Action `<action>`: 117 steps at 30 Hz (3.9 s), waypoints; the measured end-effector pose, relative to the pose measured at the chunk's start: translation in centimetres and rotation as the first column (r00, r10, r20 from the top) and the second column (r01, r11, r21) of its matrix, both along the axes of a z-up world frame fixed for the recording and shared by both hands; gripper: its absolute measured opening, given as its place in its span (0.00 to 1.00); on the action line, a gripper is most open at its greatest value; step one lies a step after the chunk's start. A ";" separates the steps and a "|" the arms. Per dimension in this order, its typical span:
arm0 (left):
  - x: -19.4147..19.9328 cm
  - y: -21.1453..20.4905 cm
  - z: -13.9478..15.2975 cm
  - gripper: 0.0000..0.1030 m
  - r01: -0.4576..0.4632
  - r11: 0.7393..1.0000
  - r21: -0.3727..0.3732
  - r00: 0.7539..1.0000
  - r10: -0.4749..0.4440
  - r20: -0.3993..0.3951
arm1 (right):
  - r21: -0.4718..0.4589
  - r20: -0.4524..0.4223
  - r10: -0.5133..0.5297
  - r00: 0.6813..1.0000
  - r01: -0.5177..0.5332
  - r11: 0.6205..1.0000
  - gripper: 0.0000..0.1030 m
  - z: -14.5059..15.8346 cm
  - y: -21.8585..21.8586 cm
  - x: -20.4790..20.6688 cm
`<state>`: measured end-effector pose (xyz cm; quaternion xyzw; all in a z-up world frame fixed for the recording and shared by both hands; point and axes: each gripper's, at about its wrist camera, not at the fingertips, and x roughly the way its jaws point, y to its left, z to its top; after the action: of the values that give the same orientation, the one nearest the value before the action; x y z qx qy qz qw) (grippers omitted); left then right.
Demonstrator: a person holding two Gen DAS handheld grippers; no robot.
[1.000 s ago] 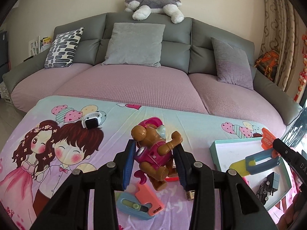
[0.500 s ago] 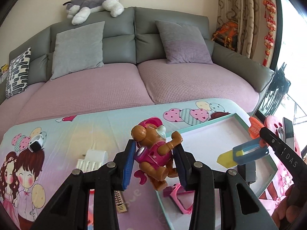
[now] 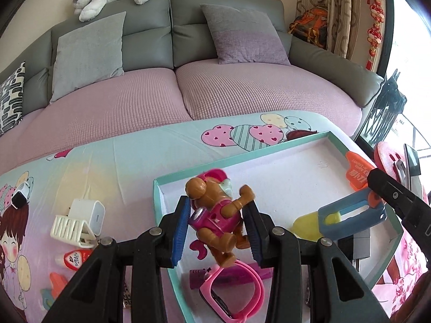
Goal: Organize rigid objects
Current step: 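Carry the orange gun and pink figure into the teal tray and open both tools, then move both open tools back over the remaining objects on the sheet, then grasp the gold patterned box with the right tool while the left tool grasps the blue-salmon toy gun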
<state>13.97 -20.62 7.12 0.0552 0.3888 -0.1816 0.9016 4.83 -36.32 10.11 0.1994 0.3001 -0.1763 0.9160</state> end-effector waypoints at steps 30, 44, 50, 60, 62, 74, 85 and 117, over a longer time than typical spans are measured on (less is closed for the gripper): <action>0.6 6.5 1.4 0.95 -0.242 0.970 -0.017 0.970 0.242 -0.002 | -0.063 -0.157 0.041 0.987 -0.052 0.997 0.93 -1.2 1.3 1.2; 1.2 11.4 1.3 0.97 -0.376 0.924 -0.062 0.927 0.375 -0.026 | -0.086 -0.139 0.066 0.988 -0.078 0.993 1.00 -0.7 2.6 1.6; 0.3 16.6 2.4 0.97 -0.489 0.871 -0.049 0.872 0.489 0.008 | -0.051 -0.079 0.116 0.990 -0.120 0.991 1.00 0.2 4.3 1.9; -2.4 24.7 4.3 0.97 -0.653 0.756 -0.050 0.750 0.654 0.092 | -0.057 -0.065 0.306 0.950 -0.310 0.949 1.00 0.3 11.5 3.6; -2.8 25.8 4.2 0.97 -0.665 0.745 -0.054 0.740 0.667 0.083 | -0.059 -0.067 0.342 0.937 -0.346 0.936 1.00 0.2 13.0 3.8; -4.6 31.3 2.3 0.97 -0.727 0.686 -0.001 0.686 0.727 0.004 | -0.025 -0.090 0.485 0.870 -0.489 0.872 1.00 -1.3 20.0 5.1; -4.6 29.6 -1.8 0.97 -0.671 0.741 0.007 0.729 0.662 -0.175 | 0.007 -0.185 0.549 0.815 -0.558 0.830 0.79 -4.3 23.1 6.1; -2.9 23.3 -5.1 0.97 -0.517 0.856 0.006 0.818 0.496 -0.291 | 0.009 -0.289 0.549 0.784 -0.571 0.821 0.17 -7.0 22.2 6.2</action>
<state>11.03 2.65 2.02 -0.1096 0.5070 0.0443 0.8538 11.06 -14.11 3.10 0.0381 0.4642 0.0656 0.8825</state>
